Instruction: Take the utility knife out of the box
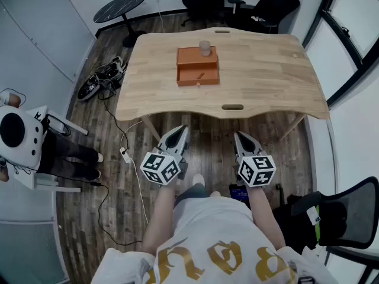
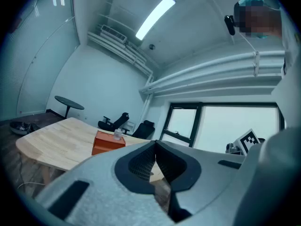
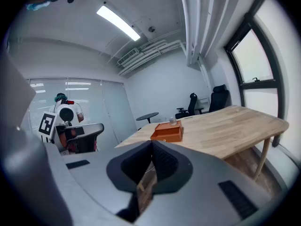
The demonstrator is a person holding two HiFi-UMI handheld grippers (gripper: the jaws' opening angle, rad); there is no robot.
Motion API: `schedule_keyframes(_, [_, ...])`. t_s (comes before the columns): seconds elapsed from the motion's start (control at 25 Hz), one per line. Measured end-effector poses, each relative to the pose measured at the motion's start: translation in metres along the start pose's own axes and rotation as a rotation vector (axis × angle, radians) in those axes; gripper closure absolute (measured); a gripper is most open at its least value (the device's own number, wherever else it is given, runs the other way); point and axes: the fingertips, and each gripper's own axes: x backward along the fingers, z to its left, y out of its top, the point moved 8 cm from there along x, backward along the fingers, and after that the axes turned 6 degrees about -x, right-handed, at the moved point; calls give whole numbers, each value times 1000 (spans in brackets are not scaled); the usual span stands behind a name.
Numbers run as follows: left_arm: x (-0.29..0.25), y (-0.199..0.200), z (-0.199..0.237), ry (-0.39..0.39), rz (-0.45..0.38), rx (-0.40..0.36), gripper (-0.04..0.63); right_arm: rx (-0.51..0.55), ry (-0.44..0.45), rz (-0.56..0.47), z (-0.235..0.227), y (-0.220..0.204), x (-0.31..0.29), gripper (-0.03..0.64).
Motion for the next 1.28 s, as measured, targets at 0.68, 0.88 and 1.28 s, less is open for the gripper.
schedule_keyframes(0.68, [-22, -7, 9, 113, 141, -72, 586, 22, 7, -15, -14, 17, -3, 605])
schedule_keyframes(0.88, [-34, -1, 17, 140, 105, -88, 586, 25, 16, -46, -20, 31, -25, 606])
schedule_keyframes(1.28, [-105, -18, 81, 162, 138, -5, 586, -24, 19, 30, -59, 44, -103, 605])
